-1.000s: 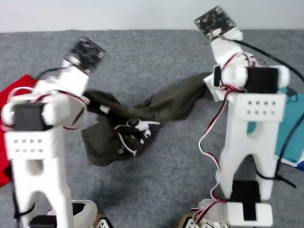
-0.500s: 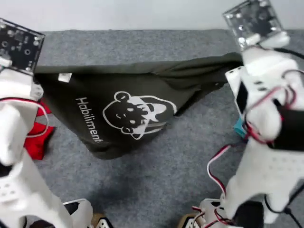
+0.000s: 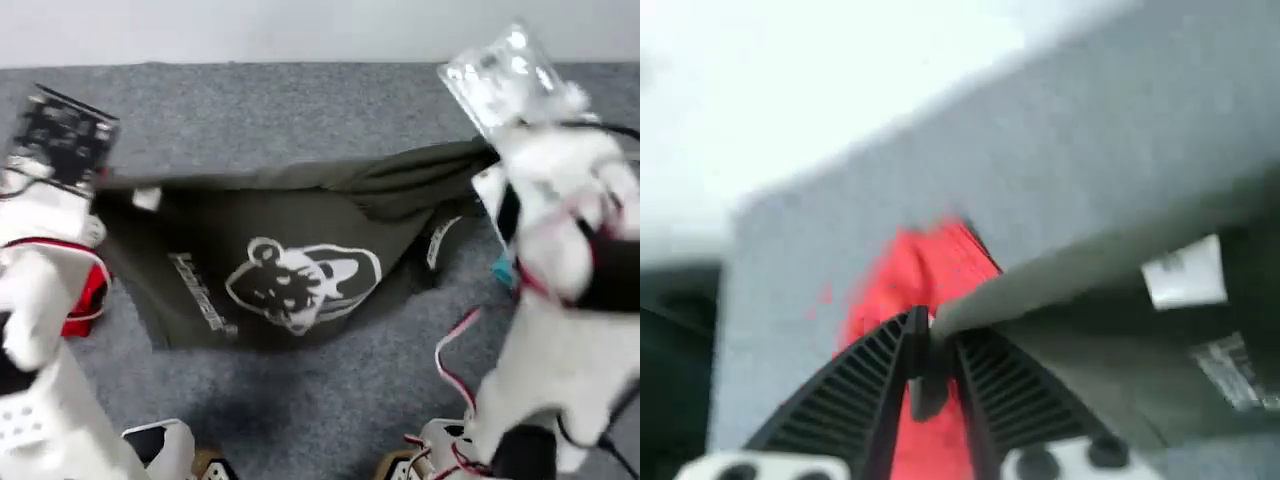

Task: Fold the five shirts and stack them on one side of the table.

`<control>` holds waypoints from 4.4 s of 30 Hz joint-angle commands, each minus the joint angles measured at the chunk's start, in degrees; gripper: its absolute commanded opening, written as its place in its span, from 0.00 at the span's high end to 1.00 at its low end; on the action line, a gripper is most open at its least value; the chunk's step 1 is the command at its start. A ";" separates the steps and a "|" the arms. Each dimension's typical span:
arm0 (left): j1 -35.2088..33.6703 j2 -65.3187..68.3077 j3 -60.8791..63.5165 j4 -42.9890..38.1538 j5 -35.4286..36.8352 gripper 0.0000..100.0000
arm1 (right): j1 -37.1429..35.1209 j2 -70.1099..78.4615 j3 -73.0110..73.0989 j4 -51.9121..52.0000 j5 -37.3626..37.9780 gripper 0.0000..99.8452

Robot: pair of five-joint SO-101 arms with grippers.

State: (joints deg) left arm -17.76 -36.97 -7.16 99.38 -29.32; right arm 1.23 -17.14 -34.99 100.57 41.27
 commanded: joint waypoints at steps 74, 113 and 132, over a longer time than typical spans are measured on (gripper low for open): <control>-1.05 -5.54 67.65 -38.51 -1.67 0.99 | -17.98 37.93 20.40 2.07 -20.22 0.81; -1.05 -5.80 70.55 -38.42 -1.67 0.99 | -18.33 32.13 13.98 2.33 -13.89 0.99; -0.70 -5.80 22.81 -33.14 12.75 0.98 | -7.08 -10.15 13.89 -17.80 1.85 0.99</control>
State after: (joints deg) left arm -18.55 -40.92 23.25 68.44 -17.27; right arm -10.02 -21.71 -18.02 89.14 41.54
